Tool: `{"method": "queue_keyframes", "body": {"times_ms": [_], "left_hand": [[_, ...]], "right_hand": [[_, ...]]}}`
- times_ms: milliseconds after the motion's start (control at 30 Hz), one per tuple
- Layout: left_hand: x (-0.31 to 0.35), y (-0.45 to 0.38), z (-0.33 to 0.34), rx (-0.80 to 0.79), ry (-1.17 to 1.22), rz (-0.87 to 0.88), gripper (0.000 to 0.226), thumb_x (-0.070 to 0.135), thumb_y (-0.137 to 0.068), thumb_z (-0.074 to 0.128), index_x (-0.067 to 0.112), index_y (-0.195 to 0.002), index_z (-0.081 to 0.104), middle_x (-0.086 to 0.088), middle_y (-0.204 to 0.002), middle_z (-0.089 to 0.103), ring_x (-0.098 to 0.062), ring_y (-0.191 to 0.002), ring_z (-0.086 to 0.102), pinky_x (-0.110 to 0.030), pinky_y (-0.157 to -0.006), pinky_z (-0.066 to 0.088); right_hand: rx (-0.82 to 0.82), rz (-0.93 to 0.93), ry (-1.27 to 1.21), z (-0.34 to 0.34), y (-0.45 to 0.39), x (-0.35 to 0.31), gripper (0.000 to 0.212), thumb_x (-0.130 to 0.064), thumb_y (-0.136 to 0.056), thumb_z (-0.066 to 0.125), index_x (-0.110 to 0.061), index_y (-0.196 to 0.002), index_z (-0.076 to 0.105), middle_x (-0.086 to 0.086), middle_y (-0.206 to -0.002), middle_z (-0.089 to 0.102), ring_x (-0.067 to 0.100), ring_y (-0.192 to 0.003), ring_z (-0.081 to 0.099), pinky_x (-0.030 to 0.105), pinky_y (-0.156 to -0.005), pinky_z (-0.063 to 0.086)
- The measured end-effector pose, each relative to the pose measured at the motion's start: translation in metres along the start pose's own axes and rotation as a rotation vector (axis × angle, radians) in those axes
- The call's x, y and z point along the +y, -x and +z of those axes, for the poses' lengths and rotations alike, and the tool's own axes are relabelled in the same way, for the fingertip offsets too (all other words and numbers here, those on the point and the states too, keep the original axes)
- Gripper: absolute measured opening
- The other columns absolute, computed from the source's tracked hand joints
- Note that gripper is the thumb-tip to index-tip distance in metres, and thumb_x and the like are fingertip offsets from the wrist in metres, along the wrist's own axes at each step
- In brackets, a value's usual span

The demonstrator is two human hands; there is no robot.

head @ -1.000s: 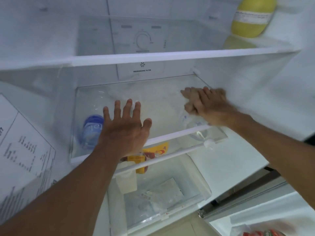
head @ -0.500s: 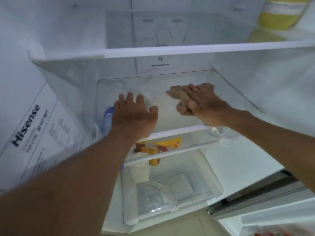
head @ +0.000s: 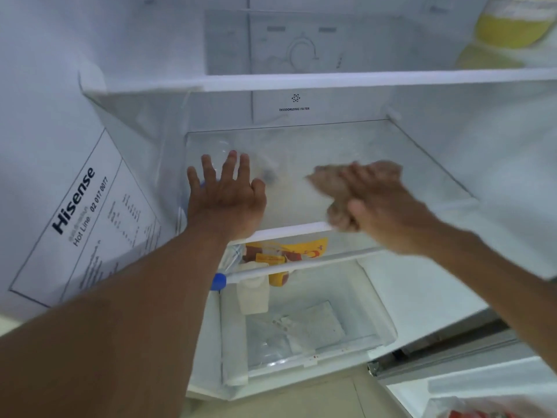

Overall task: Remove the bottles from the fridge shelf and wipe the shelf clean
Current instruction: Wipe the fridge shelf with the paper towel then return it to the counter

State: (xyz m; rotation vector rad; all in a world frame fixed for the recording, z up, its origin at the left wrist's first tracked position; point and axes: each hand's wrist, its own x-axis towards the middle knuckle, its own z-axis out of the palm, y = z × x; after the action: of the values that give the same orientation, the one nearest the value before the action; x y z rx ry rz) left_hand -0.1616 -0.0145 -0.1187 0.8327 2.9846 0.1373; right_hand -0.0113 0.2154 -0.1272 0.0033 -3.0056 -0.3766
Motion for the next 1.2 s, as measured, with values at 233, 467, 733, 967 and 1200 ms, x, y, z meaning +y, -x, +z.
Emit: {"method": "queue_keyframes", "body": {"times_ms": [233,467,733,967,1200], "left_hand": [[-0.004,-0.004,0.003,0.009,-0.072,0.036,0.062,0.037,-0.105,0.008,0.021,-0.165,0.002,-0.003,-0.174,-0.006,-0.044,-0.157,-0.005,-0.063,-0.124,0.000],[-0.004,-0.004,0.003,0.020,-0.050,0.012,0.062,0.038,-0.106,0.009,0.023,-0.165,0.001,0.000,-0.174,-0.003,-0.040,-0.158,-0.003,-0.060,-0.125,0.001],[-0.003,-0.005,0.002,0.019,-0.001,0.005,0.064,0.041,-0.103,0.006,0.023,-0.165,0.002,0.001,-0.174,-0.004,-0.039,-0.159,-0.006,-0.060,-0.126,-0.003],[-0.003,-0.003,0.004,0.163,0.104,0.029,0.061,0.045,-0.099,0.014,0.034,-0.149,0.046,-0.003,-0.163,0.037,-0.039,-0.148,0.030,-0.063,-0.119,0.021],[0.014,0.009,-0.003,0.633,-0.017,0.354,0.054,0.045,-0.105,0.042,0.009,-0.086,0.077,-0.013,-0.087,0.067,-0.038,-0.081,0.058,-0.046,-0.070,0.040]], "right_hand": [[-0.070,0.309,-0.101,-0.015,-0.109,-0.032,0.080,-0.061,-0.080,-0.002,-0.037,-0.151,0.026,0.007,-0.160,0.036,0.038,-0.143,0.037,0.066,-0.108,0.022],[-0.136,0.179,-0.068,-0.002,0.002,0.026,0.059,-0.028,-0.094,0.021,-0.013,-0.150,0.032,0.024,-0.157,0.035,0.051,-0.135,0.042,0.065,-0.102,0.039],[-0.146,0.238,-0.126,-0.011,-0.146,0.006,0.078,-0.063,-0.083,-0.005,-0.036,-0.151,0.024,0.002,-0.161,0.034,0.037,-0.140,0.043,0.065,-0.105,0.028],[-0.104,0.181,-0.340,-0.019,-0.074,-0.047,0.077,-0.057,-0.089,0.003,-0.028,-0.159,0.013,0.010,-0.167,0.017,0.028,-0.155,0.008,0.055,-0.122,0.005],[0.141,0.621,-0.374,-0.032,-0.028,-0.002,0.044,-0.043,-0.100,0.044,-0.014,-0.125,0.066,0.019,-0.126,0.058,0.040,-0.117,0.050,0.043,-0.094,0.044]]}}
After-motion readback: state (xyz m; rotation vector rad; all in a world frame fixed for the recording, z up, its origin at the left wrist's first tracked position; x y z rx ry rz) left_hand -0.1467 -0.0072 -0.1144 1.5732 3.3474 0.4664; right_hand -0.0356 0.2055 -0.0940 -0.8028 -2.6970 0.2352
